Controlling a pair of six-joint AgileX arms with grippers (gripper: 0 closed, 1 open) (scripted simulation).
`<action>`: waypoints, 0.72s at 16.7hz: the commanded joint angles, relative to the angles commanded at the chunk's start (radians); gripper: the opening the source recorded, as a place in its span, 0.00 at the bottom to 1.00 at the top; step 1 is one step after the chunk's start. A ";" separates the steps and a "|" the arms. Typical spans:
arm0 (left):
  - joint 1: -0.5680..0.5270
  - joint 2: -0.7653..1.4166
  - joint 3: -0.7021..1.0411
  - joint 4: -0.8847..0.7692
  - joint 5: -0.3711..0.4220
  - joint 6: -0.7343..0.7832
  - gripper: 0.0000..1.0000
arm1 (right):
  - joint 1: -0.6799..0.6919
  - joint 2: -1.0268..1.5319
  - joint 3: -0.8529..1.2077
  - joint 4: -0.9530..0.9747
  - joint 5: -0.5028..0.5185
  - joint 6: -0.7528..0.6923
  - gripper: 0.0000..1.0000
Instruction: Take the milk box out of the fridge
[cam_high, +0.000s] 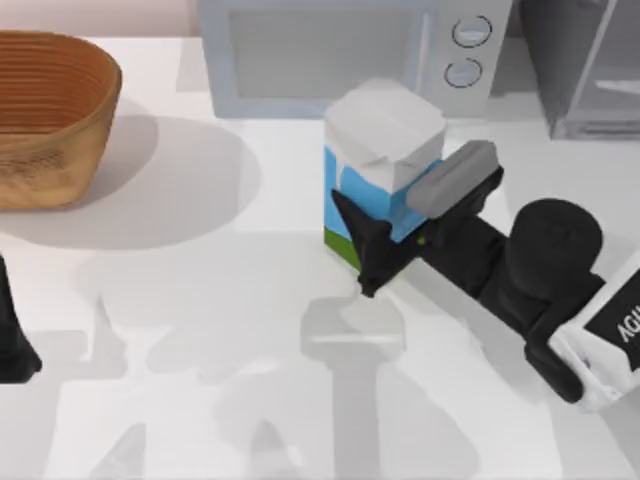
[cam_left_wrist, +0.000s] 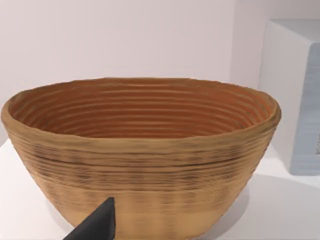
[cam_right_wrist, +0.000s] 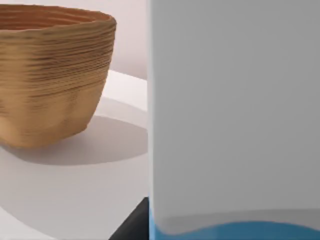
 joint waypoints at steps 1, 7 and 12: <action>0.000 0.000 0.000 0.000 0.000 0.000 1.00 | 0.000 0.000 0.000 0.000 0.000 0.000 0.00; 0.000 0.000 0.000 0.000 0.000 0.000 1.00 | 0.000 0.000 0.000 0.000 0.000 0.000 0.38; 0.000 0.000 0.000 0.000 0.000 0.000 1.00 | 0.000 0.000 0.000 0.000 0.000 0.000 0.75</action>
